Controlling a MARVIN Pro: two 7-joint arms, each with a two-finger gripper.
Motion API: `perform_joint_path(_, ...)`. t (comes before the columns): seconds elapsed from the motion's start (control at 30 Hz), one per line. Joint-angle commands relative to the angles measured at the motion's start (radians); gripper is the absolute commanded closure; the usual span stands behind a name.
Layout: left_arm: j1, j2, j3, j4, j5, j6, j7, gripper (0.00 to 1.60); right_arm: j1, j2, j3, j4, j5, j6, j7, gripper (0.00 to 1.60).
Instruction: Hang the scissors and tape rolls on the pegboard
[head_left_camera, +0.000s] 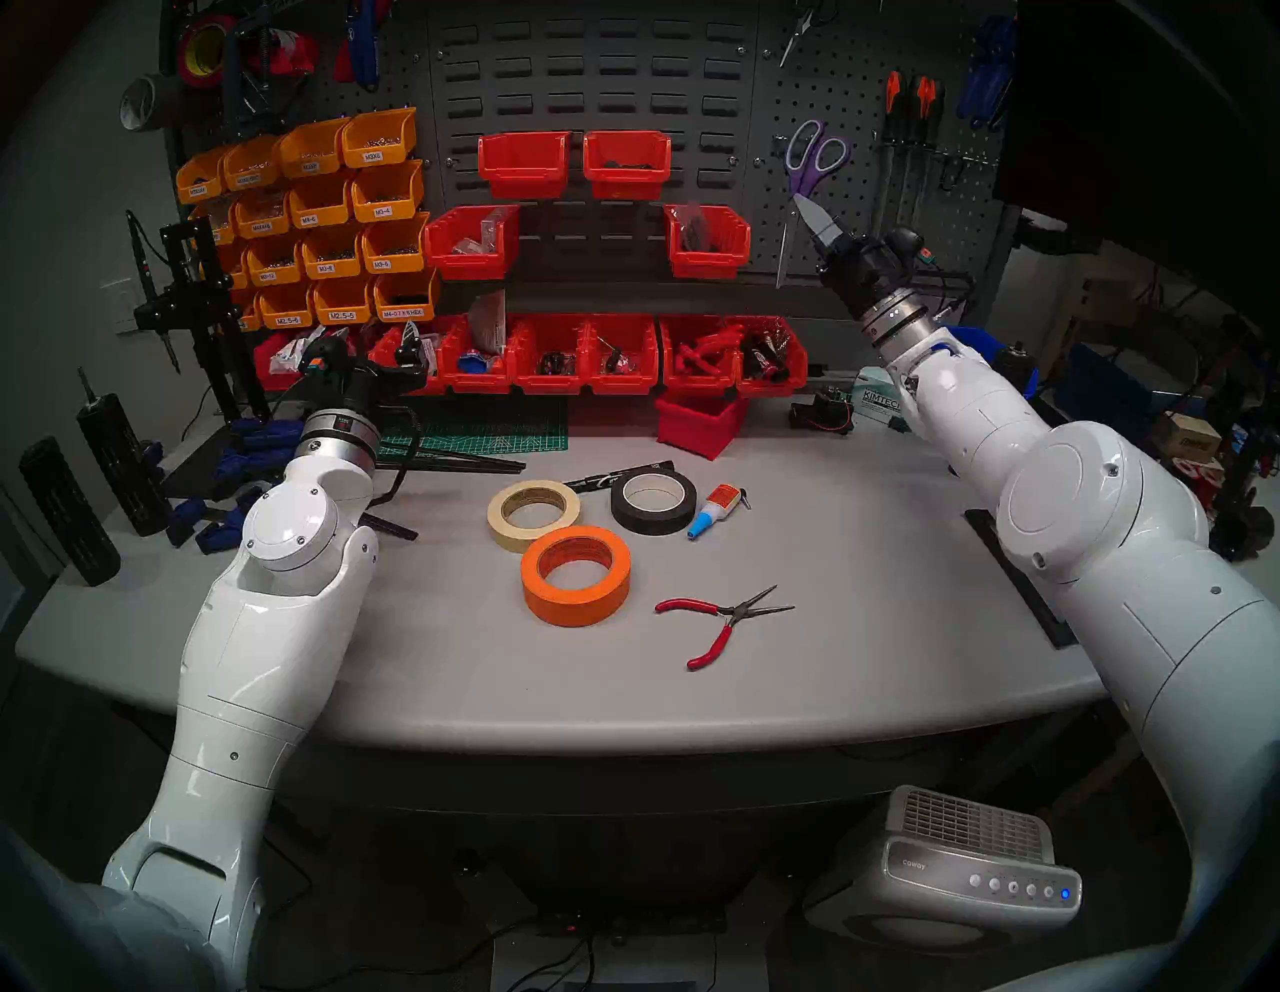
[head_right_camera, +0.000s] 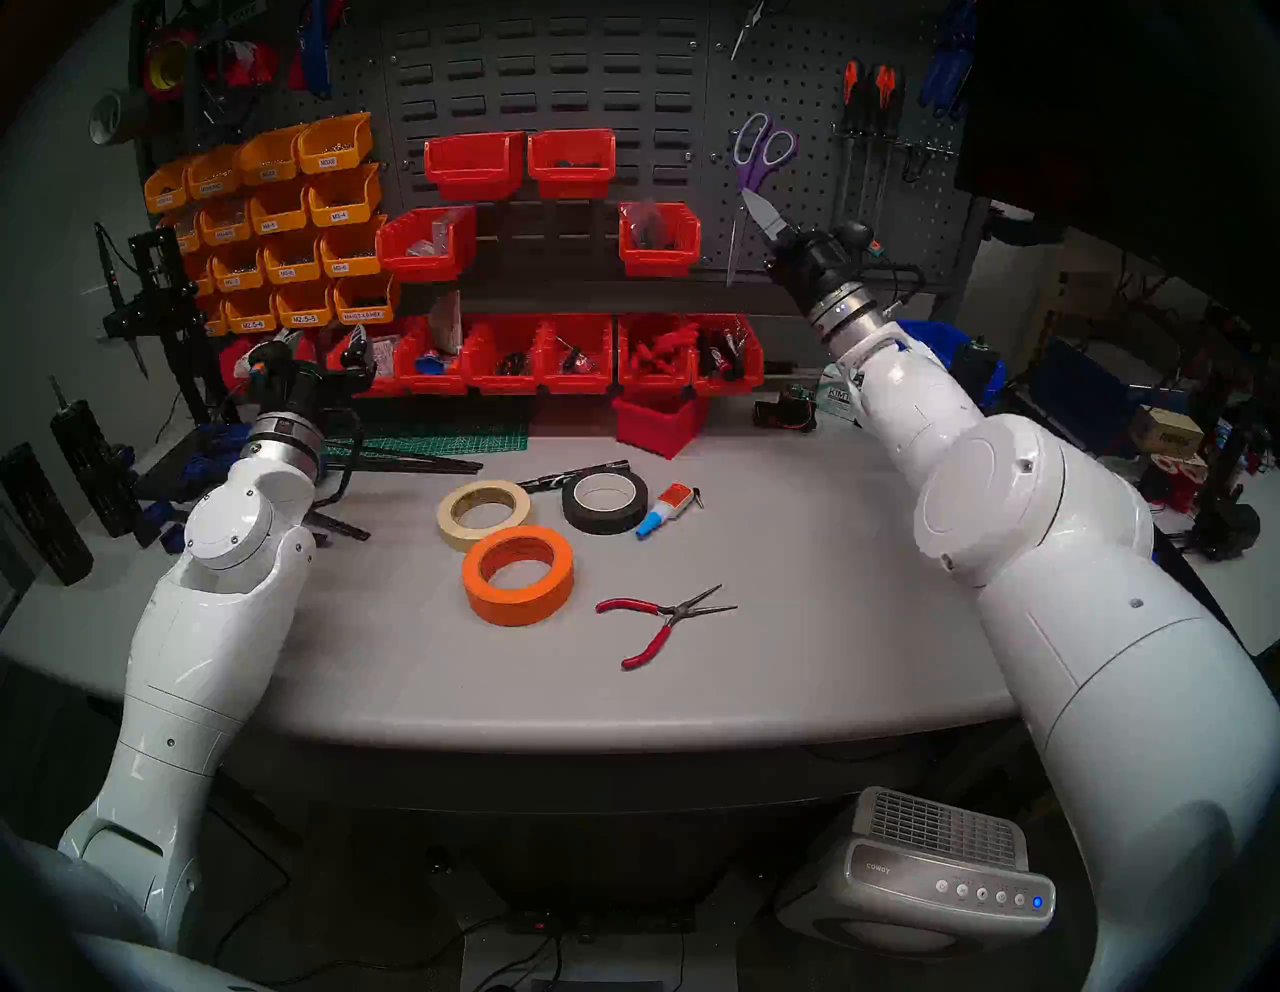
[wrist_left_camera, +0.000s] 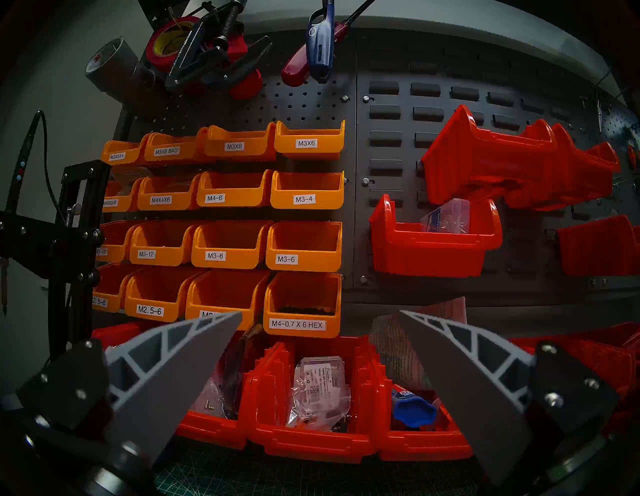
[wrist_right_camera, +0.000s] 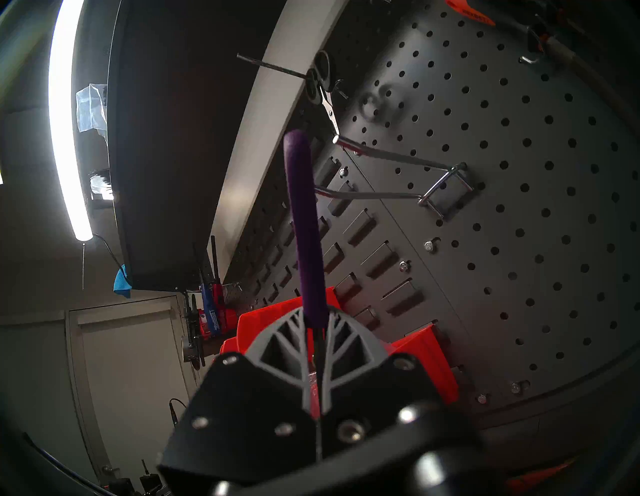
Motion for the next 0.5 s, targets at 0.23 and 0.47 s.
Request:
perform_joint_path(0.23, -0.031, 0.003, -0.008, -0.027, 0.001, -0.01, -0.001, 0.0, 0.04, 0.006, 0.017, -0.024, 0.011, -0.009, -0.009, 1.6)
perform_joint_path(0.47, -0.031, 0.003, -0.008, -0.027, 0.001, -0.01, -0.001, 0.0, 0.034, 0.004, 0.022, -0.022, 0.01, -0.017, -0.014, 1.6)
